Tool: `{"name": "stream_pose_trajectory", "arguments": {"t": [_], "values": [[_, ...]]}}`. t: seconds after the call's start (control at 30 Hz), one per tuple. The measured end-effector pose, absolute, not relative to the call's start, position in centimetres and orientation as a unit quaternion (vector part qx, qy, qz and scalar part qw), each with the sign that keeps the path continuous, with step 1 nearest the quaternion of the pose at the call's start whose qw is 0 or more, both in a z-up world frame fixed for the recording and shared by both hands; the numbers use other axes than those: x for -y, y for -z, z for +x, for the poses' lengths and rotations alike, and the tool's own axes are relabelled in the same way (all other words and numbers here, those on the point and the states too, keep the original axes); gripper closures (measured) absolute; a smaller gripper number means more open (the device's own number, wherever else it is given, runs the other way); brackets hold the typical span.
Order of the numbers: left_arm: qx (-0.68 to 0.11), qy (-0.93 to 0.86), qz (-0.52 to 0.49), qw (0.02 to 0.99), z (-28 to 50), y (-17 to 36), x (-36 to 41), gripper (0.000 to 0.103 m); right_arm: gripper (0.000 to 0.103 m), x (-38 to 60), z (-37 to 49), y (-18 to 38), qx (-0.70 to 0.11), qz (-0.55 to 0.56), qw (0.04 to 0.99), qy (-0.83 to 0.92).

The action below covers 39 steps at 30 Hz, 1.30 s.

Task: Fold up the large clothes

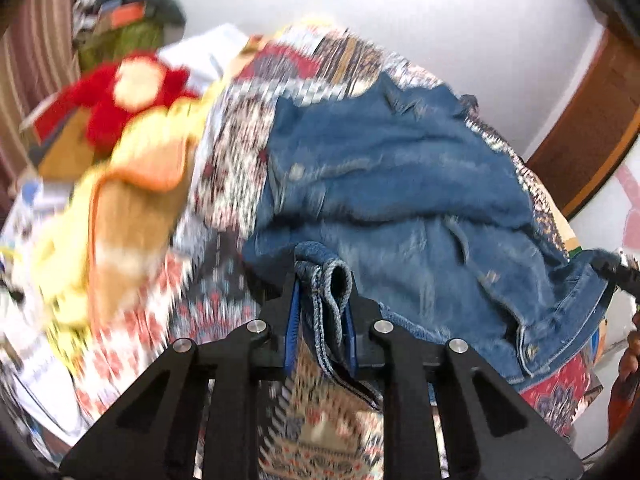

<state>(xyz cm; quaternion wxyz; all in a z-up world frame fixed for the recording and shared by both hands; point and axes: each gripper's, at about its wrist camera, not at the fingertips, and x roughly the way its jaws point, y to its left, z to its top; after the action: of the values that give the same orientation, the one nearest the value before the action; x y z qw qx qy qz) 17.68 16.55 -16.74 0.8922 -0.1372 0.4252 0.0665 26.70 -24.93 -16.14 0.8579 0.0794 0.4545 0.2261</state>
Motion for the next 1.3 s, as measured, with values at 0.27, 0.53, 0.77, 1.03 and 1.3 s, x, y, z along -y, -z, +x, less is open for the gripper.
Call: {"name": "stream_pose_trajectory", "arguments": {"t": [0.27, 0.53, 0.77, 1.03, 1.3], "values": [[-0.373, -0.064, -0.111, 0.919, 24.4, 11.4, -17.4, 0.086, 0.088, 21.9, 33.2, 10.9, -0.382, 0.041, 0.894, -0.233], [-0.338, -0.085, -0.127, 0.929, 32.7, 9.0, -20.8, 0.087, 0.09, 19.2, 42.2, 7.6, -0.346, 0.007, 0.915, -0.208], [-0.326, -0.096, -0.116, 0.933, 40.7, 9.3, -23.2, 0.087, 0.09, 16.9, 51.9, 8.8, -0.351, 0.002, 0.922, -0.165], [-0.424, -0.114, -0.096, 0.893, 48.7, 19.1, -25.0, 0.086, 0.09, 15.0, 60.0, 18.0, -0.439, -0.01, 0.889, -0.134], [-0.475, -0.105, -0.11, 0.867, 49.7, 24.7, -25.7, 0.077, 0.09, 16.4, 61.1, 21.5, -0.464, 0.0, 0.871, -0.161]]}}
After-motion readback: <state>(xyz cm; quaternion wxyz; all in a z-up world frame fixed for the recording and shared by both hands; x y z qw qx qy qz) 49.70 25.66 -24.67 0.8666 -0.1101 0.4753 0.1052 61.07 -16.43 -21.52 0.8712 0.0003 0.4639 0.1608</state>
